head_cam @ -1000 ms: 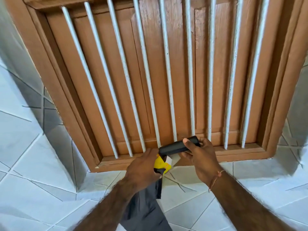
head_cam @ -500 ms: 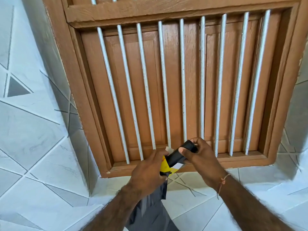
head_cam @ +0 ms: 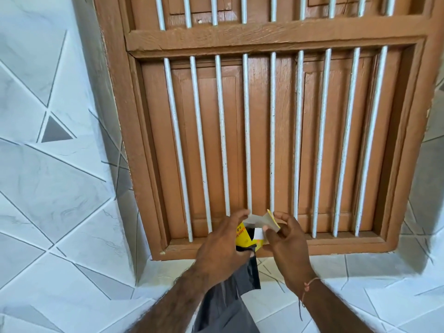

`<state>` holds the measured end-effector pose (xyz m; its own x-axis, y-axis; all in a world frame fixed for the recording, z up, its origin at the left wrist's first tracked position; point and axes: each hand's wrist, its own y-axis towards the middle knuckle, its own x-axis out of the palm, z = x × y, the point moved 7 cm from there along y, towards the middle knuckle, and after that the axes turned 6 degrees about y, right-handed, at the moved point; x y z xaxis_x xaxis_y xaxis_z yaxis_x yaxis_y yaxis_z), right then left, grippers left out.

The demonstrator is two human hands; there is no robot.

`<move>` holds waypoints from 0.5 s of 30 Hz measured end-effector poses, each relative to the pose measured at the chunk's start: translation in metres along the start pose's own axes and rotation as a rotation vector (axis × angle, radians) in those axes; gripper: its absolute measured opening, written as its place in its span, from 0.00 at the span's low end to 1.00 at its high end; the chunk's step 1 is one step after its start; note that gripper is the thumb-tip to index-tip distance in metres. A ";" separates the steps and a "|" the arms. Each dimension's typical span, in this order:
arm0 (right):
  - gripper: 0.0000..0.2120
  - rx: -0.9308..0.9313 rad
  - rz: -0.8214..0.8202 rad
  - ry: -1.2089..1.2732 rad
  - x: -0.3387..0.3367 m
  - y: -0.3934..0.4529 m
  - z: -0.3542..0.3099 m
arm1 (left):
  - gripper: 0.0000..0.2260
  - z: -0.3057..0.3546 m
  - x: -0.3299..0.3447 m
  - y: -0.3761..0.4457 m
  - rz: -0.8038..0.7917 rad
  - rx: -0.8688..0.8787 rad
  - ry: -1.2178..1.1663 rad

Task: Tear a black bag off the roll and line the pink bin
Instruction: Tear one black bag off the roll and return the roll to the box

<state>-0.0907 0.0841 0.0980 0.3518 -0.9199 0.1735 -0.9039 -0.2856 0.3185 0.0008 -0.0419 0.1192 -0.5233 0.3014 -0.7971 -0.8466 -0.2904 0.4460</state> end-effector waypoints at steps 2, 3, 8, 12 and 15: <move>0.14 -0.070 -0.009 -0.038 0.003 -0.001 -0.006 | 0.29 0.002 -0.001 0.000 -0.011 0.015 0.011; 0.12 -0.090 -0.021 -0.036 0.006 -0.002 -0.009 | 0.25 0.003 -0.001 0.000 -0.010 0.015 0.006; 0.03 -0.178 -0.125 -0.117 0.021 -0.002 -0.017 | 0.22 -0.002 -0.005 0.004 0.029 -0.015 0.002; 0.02 -0.264 -0.122 -0.289 0.029 0.000 -0.016 | 0.26 -0.004 -0.006 0.006 0.054 -0.053 -0.025; 0.03 -0.284 -0.044 -0.321 0.030 0.000 -0.015 | 0.27 -0.003 -0.007 0.008 0.064 -0.065 -0.010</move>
<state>-0.0761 0.0605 0.1174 0.2542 -0.9583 -0.1308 -0.7708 -0.2824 0.5711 -0.0022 -0.0487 0.1269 -0.5776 0.2893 -0.7633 -0.8033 -0.3678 0.4685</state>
